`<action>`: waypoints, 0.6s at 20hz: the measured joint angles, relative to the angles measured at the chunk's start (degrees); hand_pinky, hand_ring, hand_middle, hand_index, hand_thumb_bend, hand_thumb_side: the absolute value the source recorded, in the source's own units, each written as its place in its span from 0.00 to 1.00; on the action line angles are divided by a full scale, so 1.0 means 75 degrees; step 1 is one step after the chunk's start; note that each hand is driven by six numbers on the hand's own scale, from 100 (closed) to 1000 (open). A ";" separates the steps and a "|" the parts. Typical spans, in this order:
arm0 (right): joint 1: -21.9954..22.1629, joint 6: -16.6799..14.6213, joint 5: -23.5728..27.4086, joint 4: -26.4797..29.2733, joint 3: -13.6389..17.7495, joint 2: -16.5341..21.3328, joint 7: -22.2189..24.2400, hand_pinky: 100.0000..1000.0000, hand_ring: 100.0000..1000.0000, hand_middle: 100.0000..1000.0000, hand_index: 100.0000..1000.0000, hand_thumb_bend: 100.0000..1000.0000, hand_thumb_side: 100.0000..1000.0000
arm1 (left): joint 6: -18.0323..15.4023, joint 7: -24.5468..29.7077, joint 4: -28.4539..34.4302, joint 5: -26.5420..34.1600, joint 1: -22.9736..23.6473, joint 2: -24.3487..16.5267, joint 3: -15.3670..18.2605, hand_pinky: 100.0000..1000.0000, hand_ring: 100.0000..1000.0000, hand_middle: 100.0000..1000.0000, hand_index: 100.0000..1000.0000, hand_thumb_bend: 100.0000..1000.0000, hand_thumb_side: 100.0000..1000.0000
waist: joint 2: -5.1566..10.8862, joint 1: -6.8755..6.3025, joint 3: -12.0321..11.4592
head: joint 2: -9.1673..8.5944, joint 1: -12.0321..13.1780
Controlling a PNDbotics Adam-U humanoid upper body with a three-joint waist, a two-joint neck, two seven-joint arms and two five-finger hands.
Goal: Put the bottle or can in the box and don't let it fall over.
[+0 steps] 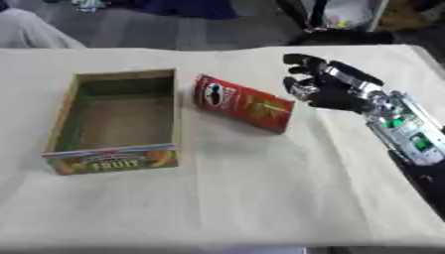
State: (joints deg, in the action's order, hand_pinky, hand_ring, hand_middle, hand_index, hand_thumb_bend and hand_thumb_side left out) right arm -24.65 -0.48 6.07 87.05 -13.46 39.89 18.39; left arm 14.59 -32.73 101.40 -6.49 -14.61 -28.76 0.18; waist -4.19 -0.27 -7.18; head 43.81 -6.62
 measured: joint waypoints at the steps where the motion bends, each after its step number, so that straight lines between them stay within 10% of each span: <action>1: -0.0010 -0.0004 -0.0049 0.0000 0.0000 -0.0007 -0.0019 0.88 1.00 1.00 1.00 0.00 0.52 | -0.0006 0.0006 0.0000 0.0002 0.0000 0.0000 0.0000 0.36 0.77 0.81 0.70 0.30 0.50 | 0.0000 0.0000 0.0000 | 0.0000 0.0000; 12: -0.0066 0.0001 -0.0437 -0.0180 -0.0162 -0.0187 -0.0101 0.88 1.00 1.00 1.00 0.00 0.53 | -0.0011 0.0012 0.0000 0.0044 -0.0005 0.0003 0.0000 0.36 0.77 0.81 0.70 0.29 0.50 | -0.0058 0.0000 -0.0013 | 0.0000 -0.0002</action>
State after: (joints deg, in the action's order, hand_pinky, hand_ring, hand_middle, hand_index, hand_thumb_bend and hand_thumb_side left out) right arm -25.15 -0.48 2.80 85.70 -14.68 38.49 17.64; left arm 14.51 -32.64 101.40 -6.16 -14.65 -28.74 0.18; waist -4.62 -0.27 -7.28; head 43.81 -6.64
